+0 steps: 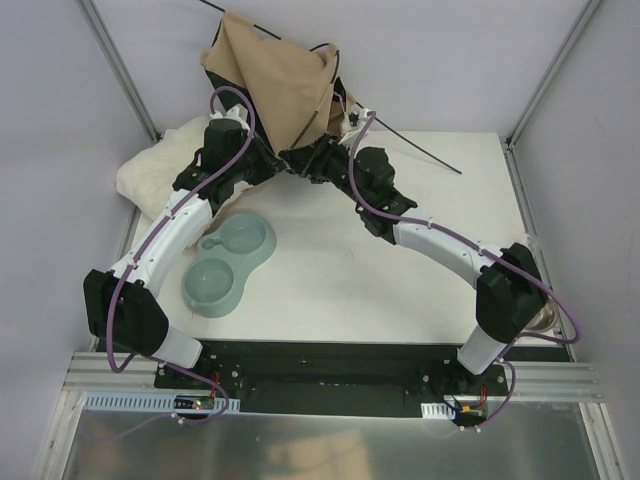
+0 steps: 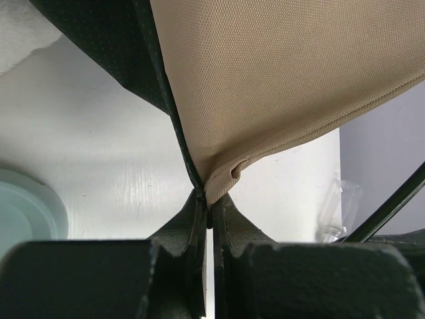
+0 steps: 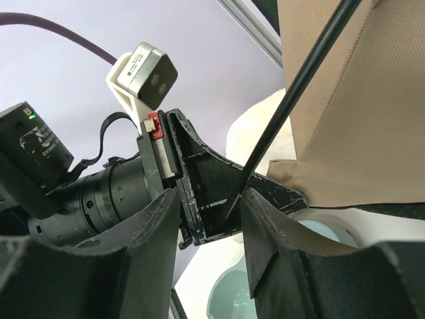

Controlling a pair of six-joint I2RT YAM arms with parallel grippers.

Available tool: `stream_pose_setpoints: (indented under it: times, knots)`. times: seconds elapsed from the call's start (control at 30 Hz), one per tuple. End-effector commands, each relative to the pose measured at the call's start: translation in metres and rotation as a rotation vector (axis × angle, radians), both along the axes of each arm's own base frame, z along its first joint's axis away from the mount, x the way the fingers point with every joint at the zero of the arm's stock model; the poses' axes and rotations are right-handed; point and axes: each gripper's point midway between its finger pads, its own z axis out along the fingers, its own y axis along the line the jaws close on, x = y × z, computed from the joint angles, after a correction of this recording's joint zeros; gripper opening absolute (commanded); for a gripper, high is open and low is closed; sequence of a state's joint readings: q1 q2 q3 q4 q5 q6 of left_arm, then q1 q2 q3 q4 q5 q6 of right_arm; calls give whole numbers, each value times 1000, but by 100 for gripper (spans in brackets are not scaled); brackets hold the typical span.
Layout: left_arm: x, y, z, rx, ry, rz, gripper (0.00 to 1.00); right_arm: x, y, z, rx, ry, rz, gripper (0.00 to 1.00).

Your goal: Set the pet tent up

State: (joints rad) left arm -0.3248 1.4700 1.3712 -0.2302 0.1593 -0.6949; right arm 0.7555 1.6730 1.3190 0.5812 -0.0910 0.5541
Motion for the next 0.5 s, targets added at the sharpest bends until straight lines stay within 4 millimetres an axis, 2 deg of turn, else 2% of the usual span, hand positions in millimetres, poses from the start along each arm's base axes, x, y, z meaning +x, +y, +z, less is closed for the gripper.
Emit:
stream_pose_setpoints:
  times: [0.0,0.1,0.33,0.47]
  knots:
    - [2,12,9,11,-41,12,0,6,7,15,18,0,20,45]
    - [1,12,8,15,-41,10,0,6,12,9,-5,18,41,38]
    - [4,11,10,21,-50,4,0,9,15,-3,-45,42,40,38]
    - [4,10,10,23,-50,-3,0,11,18,-2,-38,39,42,34]
